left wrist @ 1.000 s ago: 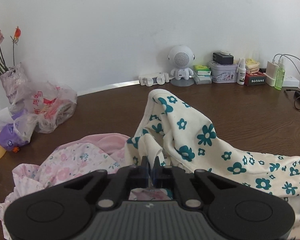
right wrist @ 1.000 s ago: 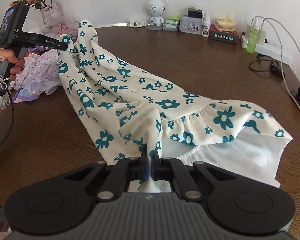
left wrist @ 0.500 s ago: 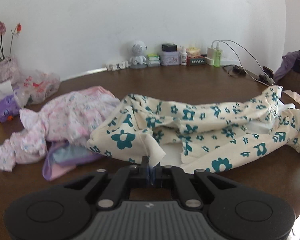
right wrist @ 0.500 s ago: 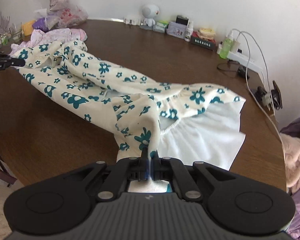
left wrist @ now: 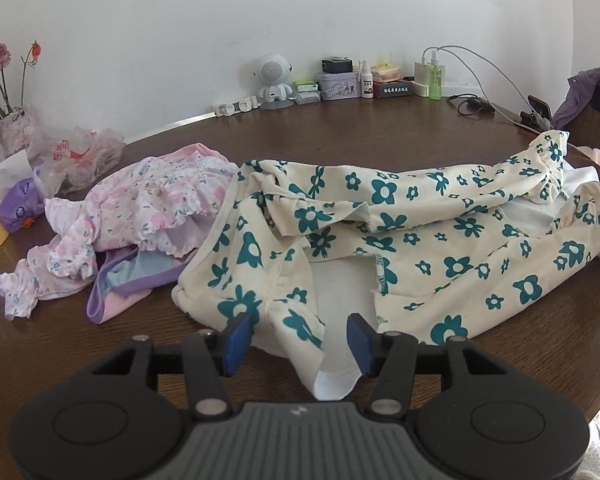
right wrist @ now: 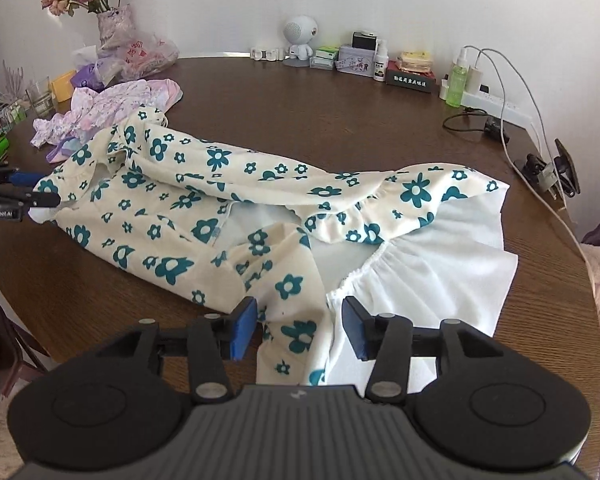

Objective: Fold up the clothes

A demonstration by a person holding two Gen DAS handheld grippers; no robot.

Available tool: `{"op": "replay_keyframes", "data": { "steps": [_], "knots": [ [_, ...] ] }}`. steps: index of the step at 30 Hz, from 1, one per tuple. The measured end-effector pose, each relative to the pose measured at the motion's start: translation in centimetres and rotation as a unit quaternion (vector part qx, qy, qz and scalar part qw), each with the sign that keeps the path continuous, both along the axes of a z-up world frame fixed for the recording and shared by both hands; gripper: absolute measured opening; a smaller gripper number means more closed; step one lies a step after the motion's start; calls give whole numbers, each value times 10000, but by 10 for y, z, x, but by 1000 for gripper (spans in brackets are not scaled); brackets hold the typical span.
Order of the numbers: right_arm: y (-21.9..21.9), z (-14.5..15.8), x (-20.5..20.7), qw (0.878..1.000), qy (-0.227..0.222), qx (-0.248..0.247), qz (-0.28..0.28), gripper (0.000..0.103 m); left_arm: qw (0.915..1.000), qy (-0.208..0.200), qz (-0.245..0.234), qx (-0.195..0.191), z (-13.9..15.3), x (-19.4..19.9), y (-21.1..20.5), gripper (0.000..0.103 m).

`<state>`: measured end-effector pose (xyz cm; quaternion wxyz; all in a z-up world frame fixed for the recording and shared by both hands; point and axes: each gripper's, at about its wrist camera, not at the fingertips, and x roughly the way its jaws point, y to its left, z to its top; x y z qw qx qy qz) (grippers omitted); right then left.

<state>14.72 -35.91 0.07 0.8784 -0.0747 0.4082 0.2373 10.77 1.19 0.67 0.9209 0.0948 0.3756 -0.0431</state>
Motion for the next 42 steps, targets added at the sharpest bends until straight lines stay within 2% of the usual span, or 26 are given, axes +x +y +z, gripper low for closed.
{"op": "replay_keyframes", "data": {
  "steps": [1, 2, 3, 4, 5, 6, 14, 18, 20, 24, 26, 28, 32, 33, 35, 38, 42],
  "knots": [
    [0, -2, 7, 9999, 114, 92, -19, 48, 10000, 52, 22, 17, -2, 2, 1, 51],
    [0, -5, 12, 9996, 210, 154, -44, 44, 9999, 103, 46, 31, -5, 4, 3, 46],
    [0, -8, 14, 9993, 290, 214, -58, 35, 9999, 141, 75, 14, -8, 6, 5, 40],
    [0, -9, 15, 9988, 371, 308, 7, 10, 9998, 173, 74, -17, -10, 8, 8, 23],
    [-1, -10, 14, 9982, 429, 419, 47, 4, 9998, 198, 54, -77, -11, 8, 11, 6],
    [-2, -9, 10, 9982, 387, 462, 53, 4, 9997, 187, 16, -131, -11, 8, 14, 4],
    [-12, 16, -30, 9989, -363, 311, 10, 3, 9996, -266, -53, -85, 5, -13, 14, 3],
    [-13, 19, -39, 9989, -435, 190, -27, 3, 9995, -241, -197, 42, 7, -25, 6, 5],
    [-14, 14, -40, 9991, -391, 149, -88, 3, 9993, -137, -236, 254, 2, -28, 1, 15],
    [-12, 4, -44, 9994, -309, 38, -134, 3, 9958, -73, -436, 800, -5, -34, -10, 25],
    [-11, 2, -48, 9994, -329, 7, -127, 3, 9918, -79, -604, 1125, -5, -33, -14, 37],
    [-10, 1, -50, 9993, -358, -18, -110, 3, 9863, -74, -784, 1450, -6, -32, -21, 42],
    [-9, -1, -52, 9992, -381, -69, -116, 3, 9749, -8, -1157, 1904, -12, -26, -32, 43],
    [-9, -1, -52, 9992, -378, -72, -127, 3, 9732, -8, -1183, 1971, -14, -25, -33, 41],
    [-11, -3, -54, 9991, -376, -63, -162, 3, 9710, -57, -1207, 2063, -17, -23, -33, 3],
    [-12, -3, -60, 9985, -475, -129, -219, 3, 9783, -289, -1077, 1748, -8, -29, -27, 4],
    [-13, 9, -69, 9964, -752, -147, -350, 3, 9909, -703, -672, 933, 27, -43, -7, 4]
  ]
}}
